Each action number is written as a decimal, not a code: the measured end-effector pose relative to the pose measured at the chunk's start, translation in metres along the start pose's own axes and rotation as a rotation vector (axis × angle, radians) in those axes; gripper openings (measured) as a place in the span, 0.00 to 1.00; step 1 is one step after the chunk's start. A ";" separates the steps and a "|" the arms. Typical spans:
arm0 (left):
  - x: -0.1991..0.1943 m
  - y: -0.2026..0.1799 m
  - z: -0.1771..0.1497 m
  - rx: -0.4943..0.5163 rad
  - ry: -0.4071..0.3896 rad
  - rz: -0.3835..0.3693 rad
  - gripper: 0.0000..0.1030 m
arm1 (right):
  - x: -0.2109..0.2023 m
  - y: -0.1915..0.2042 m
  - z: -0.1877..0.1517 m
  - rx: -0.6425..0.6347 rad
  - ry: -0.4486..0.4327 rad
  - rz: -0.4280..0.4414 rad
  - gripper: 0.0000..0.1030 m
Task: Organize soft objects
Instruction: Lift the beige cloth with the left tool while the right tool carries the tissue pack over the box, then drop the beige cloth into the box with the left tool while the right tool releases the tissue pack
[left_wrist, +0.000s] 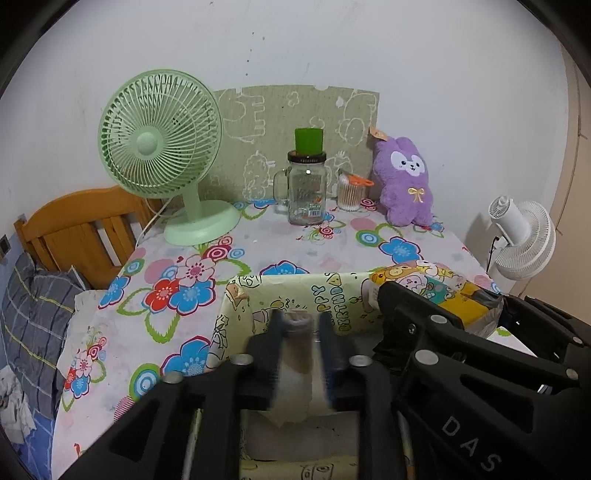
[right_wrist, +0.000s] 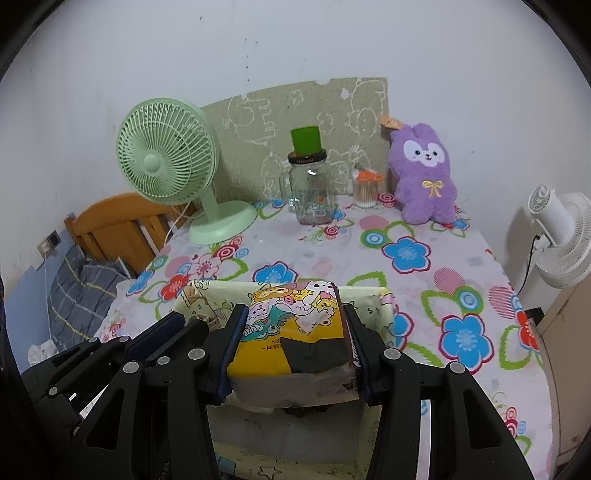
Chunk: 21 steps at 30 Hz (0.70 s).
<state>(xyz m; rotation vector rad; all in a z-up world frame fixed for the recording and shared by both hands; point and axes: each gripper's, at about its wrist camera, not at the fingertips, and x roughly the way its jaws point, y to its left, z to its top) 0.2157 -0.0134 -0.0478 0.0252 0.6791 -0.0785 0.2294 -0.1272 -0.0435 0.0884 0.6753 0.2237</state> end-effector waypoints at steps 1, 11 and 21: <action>0.001 0.000 0.000 0.001 0.001 0.000 0.34 | 0.001 0.000 0.000 0.000 0.002 0.004 0.52; 0.014 0.000 -0.003 0.005 0.027 -0.023 0.78 | 0.019 0.001 0.001 -0.010 0.027 0.013 0.52; 0.016 0.001 -0.005 0.007 0.039 -0.018 0.88 | 0.026 0.000 -0.002 -0.004 0.038 0.050 0.75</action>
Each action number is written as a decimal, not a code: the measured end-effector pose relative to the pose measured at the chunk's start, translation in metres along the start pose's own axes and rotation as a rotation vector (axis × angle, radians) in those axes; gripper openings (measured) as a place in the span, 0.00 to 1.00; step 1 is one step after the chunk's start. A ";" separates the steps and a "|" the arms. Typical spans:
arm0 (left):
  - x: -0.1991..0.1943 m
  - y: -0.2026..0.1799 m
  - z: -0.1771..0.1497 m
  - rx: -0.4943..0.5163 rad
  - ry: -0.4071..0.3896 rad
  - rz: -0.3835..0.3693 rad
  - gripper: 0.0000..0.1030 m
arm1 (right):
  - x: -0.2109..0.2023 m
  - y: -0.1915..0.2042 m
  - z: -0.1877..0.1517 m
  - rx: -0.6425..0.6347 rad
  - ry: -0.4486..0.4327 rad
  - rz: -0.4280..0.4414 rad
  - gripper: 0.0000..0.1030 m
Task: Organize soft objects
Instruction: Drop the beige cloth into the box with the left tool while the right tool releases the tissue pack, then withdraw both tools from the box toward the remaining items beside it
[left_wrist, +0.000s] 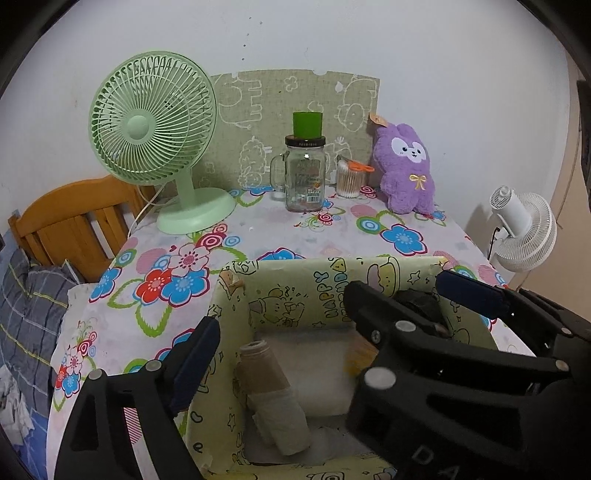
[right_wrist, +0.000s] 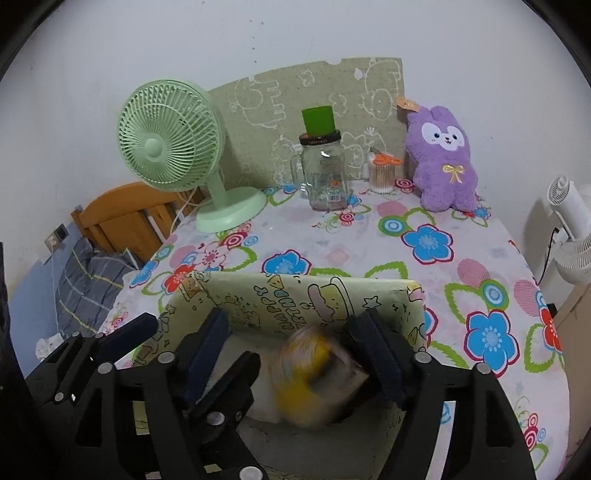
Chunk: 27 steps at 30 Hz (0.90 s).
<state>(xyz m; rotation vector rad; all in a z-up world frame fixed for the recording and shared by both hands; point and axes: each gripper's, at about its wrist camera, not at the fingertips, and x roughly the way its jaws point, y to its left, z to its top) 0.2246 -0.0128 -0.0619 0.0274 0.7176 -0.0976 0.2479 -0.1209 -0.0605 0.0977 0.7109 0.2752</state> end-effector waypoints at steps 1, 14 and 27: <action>-0.001 -0.001 0.000 0.002 -0.002 0.000 0.88 | -0.001 0.001 0.000 -0.007 -0.001 -0.001 0.76; -0.018 -0.007 -0.003 0.004 -0.017 0.009 0.98 | -0.021 0.001 -0.006 -0.007 -0.014 -0.023 0.85; -0.046 -0.018 -0.006 0.005 -0.045 -0.024 1.00 | -0.060 -0.002 -0.010 0.003 -0.069 -0.061 0.91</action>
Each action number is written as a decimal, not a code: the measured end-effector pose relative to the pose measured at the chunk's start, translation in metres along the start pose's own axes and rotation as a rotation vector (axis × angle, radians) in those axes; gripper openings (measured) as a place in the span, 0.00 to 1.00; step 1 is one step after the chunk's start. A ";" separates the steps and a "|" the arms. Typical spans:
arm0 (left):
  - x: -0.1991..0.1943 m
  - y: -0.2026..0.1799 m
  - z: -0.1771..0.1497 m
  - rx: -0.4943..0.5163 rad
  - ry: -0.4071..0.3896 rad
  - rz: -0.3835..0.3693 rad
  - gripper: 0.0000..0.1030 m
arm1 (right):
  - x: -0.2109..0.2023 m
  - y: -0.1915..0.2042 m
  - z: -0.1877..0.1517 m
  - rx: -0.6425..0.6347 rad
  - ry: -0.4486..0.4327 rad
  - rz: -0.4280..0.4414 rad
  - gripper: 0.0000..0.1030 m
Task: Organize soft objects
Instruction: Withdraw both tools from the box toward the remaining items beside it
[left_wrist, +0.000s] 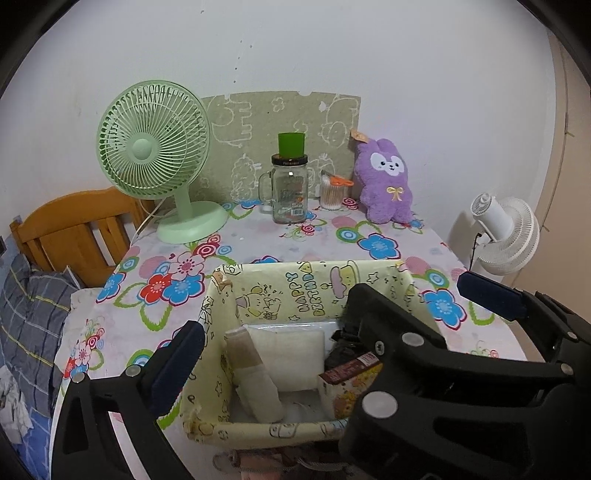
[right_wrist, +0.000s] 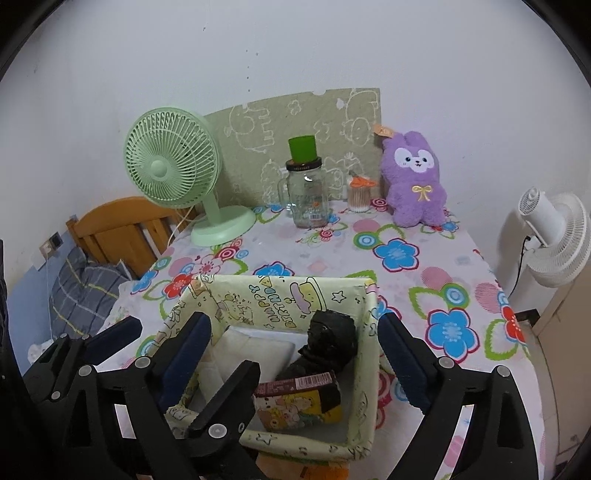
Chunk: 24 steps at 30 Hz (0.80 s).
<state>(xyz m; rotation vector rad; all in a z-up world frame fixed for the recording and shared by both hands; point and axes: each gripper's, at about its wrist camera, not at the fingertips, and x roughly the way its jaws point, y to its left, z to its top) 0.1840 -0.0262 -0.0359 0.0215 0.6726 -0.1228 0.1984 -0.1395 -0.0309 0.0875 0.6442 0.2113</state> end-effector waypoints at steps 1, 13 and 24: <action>-0.002 -0.001 0.000 0.001 -0.002 0.000 1.00 | -0.003 -0.001 0.000 0.000 -0.002 -0.002 0.92; -0.031 -0.014 -0.006 0.013 -0.038 -0.012 1.00 | -0.038 -0.001 -0.007 -0.008 -0.040 -0.019 0.94; -0.055 -0.021 -0.017 0.010 -0.068 -0.022 1.00 | -0.068 -0.001 -0.016 -0.010 -0.074 -0.022 0.94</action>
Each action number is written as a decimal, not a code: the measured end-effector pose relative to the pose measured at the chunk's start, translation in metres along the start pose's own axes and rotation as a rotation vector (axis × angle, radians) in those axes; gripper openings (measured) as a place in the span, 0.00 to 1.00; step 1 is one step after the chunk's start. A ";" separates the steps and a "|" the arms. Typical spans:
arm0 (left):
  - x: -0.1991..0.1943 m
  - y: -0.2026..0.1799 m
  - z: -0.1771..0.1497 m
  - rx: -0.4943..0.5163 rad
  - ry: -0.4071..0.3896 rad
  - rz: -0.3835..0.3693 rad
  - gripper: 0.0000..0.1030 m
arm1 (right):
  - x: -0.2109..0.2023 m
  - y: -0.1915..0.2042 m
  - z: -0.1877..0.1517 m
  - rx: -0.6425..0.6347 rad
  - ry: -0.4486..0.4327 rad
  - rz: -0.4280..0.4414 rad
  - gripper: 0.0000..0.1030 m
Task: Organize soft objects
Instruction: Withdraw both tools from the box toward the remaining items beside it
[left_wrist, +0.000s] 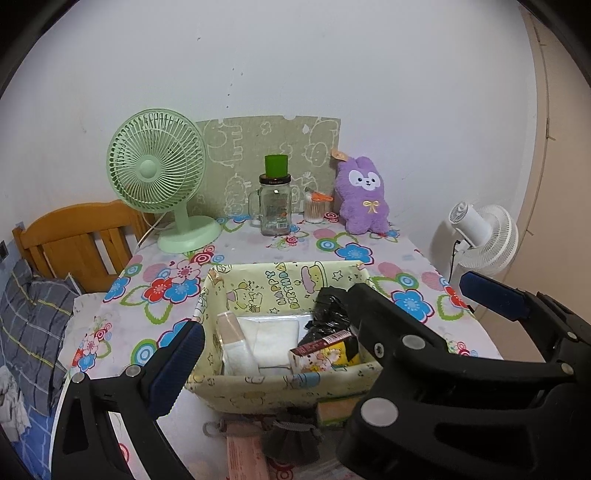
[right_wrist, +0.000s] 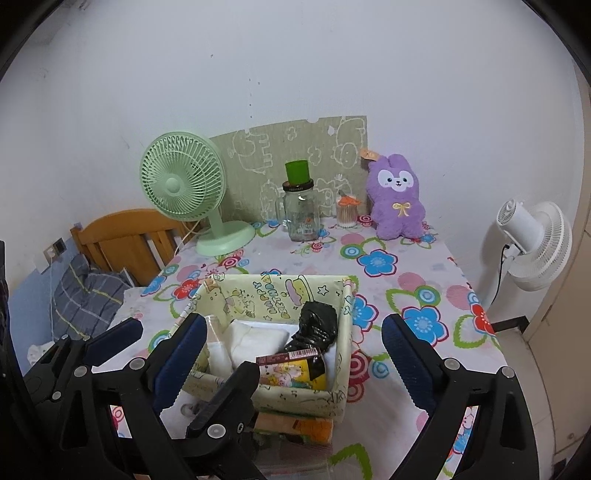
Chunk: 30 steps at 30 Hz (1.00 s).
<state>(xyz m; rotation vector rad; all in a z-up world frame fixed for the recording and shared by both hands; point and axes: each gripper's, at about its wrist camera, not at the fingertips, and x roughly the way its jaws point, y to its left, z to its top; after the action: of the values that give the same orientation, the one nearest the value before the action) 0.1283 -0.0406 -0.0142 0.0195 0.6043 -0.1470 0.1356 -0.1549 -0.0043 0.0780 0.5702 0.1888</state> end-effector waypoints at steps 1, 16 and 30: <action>-0.002 -0.001 -0.001 0.001 -0.004 0.003 1.00 | -0.003 0.000 -0.001 0.000 -0.004 -0.003 0.94; -0.023 -0.009 -0.020 -0.004 -0.008 0.000 1.00 | -0.028 0.001 -0.019 -0.007 -0.007 0.012 0.95; -0.035 -0.012 -0.045 -0.009 -0.011 0.007 1.00 | -0.037 0.004 -0.043 -0.020 0.009 0.017 0.95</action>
<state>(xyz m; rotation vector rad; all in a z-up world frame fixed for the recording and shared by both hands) 0.0726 -0.0455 -0.0307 0.0125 0.5941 -0.1379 0.0807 -0.1577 -0.0201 0.0623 0.5770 0.2113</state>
